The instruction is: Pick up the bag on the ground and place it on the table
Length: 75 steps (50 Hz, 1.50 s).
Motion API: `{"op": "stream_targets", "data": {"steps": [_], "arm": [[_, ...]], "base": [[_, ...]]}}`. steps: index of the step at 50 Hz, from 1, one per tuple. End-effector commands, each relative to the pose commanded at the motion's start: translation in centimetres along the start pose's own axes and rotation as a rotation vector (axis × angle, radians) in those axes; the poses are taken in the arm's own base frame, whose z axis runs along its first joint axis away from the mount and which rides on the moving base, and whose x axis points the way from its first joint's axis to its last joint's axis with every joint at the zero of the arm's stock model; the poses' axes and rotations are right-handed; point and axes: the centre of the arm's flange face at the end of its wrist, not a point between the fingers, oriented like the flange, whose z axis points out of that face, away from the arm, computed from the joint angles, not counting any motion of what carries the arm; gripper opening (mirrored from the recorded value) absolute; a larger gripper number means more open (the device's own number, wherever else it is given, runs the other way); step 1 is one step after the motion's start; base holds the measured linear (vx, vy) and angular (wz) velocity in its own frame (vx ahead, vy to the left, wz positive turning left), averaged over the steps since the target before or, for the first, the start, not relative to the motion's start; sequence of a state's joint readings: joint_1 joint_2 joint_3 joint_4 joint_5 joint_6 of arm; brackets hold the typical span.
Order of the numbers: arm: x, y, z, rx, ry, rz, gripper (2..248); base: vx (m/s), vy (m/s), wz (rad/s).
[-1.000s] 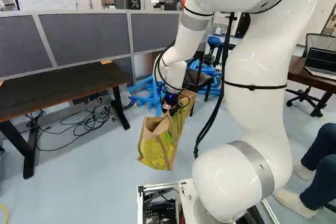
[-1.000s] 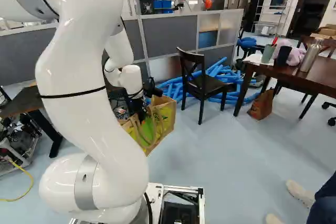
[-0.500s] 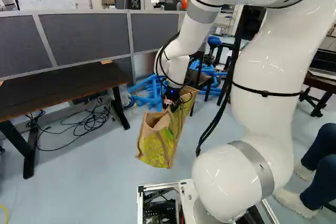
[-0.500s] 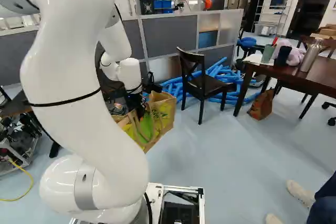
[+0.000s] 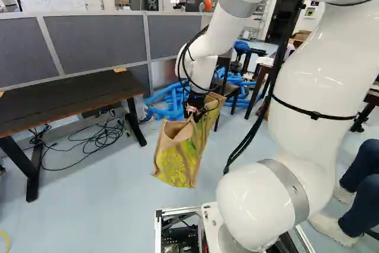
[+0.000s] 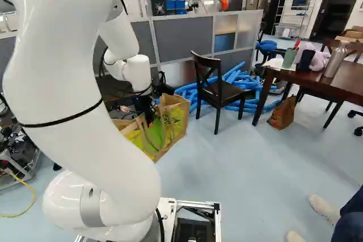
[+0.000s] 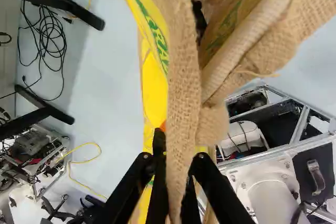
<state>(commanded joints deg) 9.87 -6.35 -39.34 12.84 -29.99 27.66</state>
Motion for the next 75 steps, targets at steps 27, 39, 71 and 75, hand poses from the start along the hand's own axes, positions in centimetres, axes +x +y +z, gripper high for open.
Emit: {"op": "stream_targets", "data": {"steps": [27,39,71,75], "arm": [[-0.5,0.1,-4.0,0.046,0.047,-0.004,21],[-0.7,0.1,-5.8,0.064,0.066,-0.006,21],[-1.2,0.4,-10.3,0.066,0.060,-0.028,21],[-1.3,0.4,-10.8,0.059,0.054,-0.034,21]], "base": [[0.000,0.000,0.000],[0.000,0.000,0.000],[0.000,0.000,0.000],[0.000,0.000,0.000]]}}
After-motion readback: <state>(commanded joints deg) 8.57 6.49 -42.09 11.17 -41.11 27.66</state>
